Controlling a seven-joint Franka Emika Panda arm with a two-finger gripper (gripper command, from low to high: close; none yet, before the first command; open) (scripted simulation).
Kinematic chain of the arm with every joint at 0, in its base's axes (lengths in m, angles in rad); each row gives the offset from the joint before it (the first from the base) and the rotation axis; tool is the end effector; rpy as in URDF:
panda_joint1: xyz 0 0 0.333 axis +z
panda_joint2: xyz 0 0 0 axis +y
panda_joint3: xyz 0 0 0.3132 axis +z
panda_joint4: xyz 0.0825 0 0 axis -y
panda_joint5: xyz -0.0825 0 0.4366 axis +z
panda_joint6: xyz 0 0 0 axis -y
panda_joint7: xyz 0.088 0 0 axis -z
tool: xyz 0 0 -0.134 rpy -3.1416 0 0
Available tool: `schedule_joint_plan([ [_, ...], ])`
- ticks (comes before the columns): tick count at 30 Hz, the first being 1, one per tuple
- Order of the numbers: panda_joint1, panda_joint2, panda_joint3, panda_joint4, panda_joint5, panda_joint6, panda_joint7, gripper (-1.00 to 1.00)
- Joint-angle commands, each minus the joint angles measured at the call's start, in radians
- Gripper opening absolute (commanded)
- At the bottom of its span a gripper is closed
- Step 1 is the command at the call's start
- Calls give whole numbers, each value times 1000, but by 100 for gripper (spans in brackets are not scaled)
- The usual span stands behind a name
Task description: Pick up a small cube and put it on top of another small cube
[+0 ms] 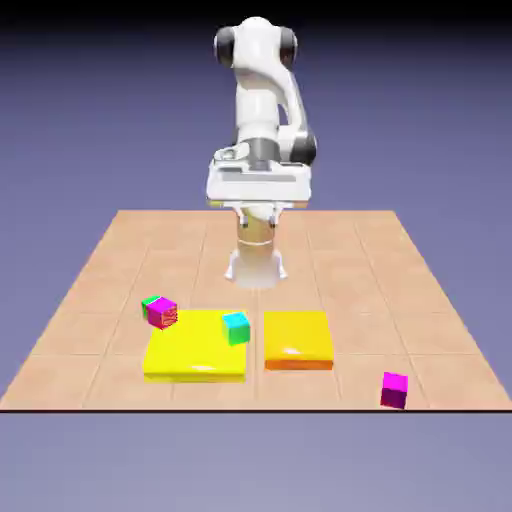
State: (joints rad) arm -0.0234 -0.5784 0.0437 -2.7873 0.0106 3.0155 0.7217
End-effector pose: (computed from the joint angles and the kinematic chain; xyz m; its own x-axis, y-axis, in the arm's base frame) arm 0.4553 0.0073 0.4172 0.5241 -0.6487 0.5519 -0.4521 -0.7611 -0.4652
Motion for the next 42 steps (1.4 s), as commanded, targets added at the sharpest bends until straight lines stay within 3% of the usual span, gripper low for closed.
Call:
schedule_joint_plan([
  [1, -29, -7, 36, 19, 9, -18, -16, 0],
  [42, -1232, -292, 1522, 791, 371, -749, -671, 0],
])
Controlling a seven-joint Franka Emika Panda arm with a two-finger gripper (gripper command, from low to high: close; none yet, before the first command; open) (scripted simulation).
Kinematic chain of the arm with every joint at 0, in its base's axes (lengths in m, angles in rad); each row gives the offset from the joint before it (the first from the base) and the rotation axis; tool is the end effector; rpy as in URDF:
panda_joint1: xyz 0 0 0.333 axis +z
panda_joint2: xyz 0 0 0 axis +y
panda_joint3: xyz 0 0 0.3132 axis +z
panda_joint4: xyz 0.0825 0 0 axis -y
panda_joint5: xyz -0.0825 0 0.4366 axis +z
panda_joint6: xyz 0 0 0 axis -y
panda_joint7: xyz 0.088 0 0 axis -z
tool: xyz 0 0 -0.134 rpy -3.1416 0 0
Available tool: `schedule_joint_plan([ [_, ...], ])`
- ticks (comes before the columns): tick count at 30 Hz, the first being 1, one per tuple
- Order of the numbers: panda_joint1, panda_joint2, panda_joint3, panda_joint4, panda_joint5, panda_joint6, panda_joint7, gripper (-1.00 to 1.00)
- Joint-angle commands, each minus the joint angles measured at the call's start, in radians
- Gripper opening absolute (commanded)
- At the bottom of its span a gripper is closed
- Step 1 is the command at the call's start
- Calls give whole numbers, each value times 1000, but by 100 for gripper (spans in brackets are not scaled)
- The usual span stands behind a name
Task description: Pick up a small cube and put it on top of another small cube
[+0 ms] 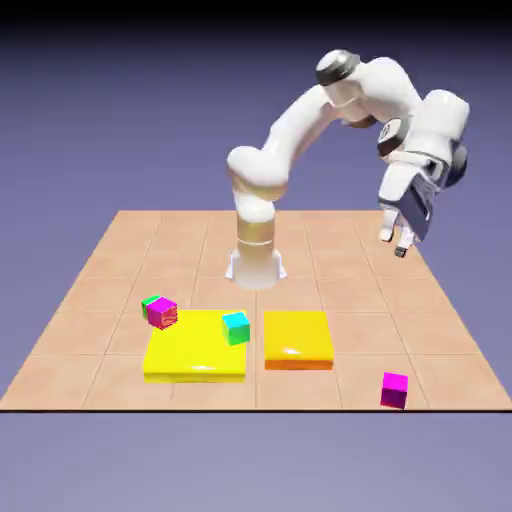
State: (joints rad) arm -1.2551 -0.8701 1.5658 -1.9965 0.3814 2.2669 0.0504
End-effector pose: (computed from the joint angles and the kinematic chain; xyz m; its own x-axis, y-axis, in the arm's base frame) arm 0.5770 0.2828 0.3902 0.8968 0.2634 0.3555 0.0705 -0.8782 0.4730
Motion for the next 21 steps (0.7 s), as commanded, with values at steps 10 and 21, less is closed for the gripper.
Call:
schedule_joint_plan([
  [10, -293, -69, 362, 188, 88, -178, -160, 0],
  [21, -504, -193, 632, 310, 228, -263, -313, 0],
])
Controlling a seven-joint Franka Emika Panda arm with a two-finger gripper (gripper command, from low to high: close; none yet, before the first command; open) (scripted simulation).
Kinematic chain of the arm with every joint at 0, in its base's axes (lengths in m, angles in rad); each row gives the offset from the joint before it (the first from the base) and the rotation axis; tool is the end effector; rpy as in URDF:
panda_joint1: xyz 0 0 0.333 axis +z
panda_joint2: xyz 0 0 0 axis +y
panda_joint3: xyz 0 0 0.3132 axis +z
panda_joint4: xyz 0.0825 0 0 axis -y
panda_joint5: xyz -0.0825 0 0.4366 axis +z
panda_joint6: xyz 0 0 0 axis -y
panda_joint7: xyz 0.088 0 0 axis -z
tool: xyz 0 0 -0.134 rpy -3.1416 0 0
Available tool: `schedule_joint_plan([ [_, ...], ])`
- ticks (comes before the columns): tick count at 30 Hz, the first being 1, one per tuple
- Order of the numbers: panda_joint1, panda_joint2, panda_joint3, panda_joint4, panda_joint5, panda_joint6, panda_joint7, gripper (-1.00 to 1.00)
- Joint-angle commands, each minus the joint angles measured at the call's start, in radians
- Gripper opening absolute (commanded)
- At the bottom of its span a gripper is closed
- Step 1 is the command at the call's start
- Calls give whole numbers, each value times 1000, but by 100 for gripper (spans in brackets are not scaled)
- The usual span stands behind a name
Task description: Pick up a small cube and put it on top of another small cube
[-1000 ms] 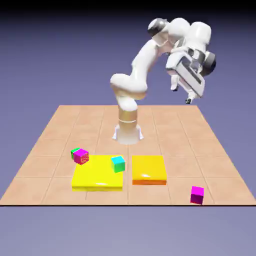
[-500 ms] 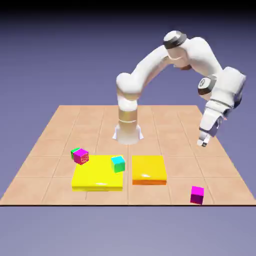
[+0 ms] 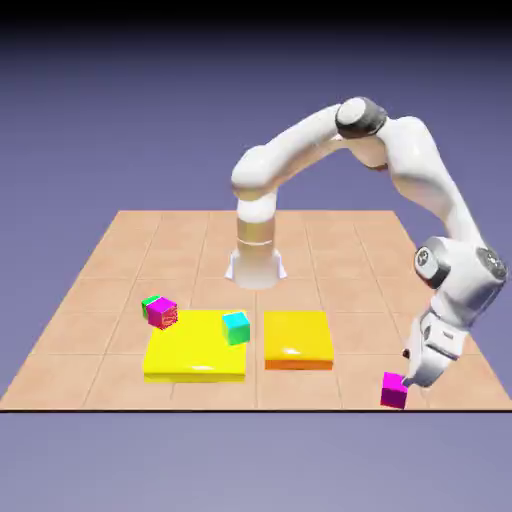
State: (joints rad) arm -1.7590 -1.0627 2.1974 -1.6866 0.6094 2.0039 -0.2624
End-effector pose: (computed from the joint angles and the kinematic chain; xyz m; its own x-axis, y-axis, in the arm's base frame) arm 0.5725 0.3312 0.0907 0.8577 0.4326 -0.2778 0.5025 -0.8197 0.2749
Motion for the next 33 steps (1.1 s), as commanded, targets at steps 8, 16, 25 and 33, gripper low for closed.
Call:
schedule_joint_plan([
  [8, 4, 77, -16, 10, -75, -44, 47, -100],
  [16, 189, 183, -306, -136, -69, 2, 321, -100],
  [25, 398, 303, -632, -300, -62, 54, 630, -100],
  [33, 583, 410, -922, -446, -56, 100, 904, -100],
])
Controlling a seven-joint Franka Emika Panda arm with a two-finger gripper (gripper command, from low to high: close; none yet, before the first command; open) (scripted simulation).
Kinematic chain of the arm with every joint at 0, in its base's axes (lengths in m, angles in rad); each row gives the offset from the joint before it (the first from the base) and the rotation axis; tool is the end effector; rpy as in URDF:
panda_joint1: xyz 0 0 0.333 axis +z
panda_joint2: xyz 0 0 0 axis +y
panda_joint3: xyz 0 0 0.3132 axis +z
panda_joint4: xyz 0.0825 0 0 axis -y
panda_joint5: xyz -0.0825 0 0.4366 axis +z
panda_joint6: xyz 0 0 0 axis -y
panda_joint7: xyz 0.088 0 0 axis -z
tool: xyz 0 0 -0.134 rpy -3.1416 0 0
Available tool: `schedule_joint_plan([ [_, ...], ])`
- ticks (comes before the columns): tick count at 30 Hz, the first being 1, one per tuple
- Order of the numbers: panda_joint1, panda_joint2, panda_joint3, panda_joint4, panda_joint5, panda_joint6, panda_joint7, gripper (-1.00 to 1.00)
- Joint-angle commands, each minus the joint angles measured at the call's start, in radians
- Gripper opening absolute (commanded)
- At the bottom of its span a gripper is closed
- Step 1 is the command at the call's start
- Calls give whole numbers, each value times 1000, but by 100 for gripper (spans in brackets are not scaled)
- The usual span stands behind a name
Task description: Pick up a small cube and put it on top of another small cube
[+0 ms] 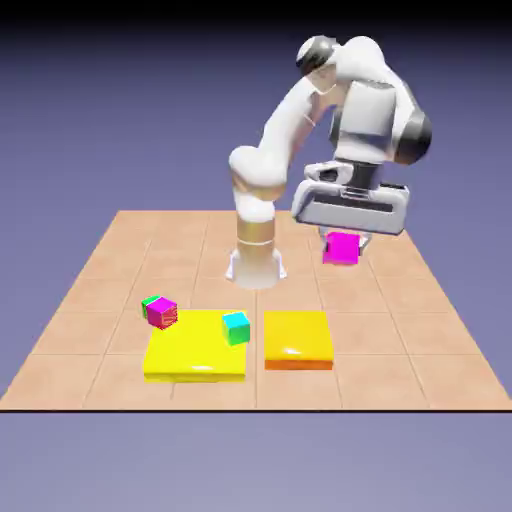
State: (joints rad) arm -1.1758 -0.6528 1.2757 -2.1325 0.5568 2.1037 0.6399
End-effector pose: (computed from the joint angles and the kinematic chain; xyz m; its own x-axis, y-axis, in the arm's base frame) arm 0.5631 0.1341 0.4331 0.6815 -0.6863 0.2540 -0.6926 -0.7170 -0.0790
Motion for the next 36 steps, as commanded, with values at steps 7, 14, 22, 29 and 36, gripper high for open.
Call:
schedule_joint_plan([
  [7, 162, 93, -254, -128, 2, 40, 242, -100],
  [14, 325, 187, -507, -255, 7, 81, 482, -100],
  [22, 510, 293, -797, -401, 13, 127, 756, -100],
  [29, 672, 387, -1051, -529, 18, 167, 996, -100],
  [36, 747, 524, -1101, -584, 101, 302, 1011, -100],
])
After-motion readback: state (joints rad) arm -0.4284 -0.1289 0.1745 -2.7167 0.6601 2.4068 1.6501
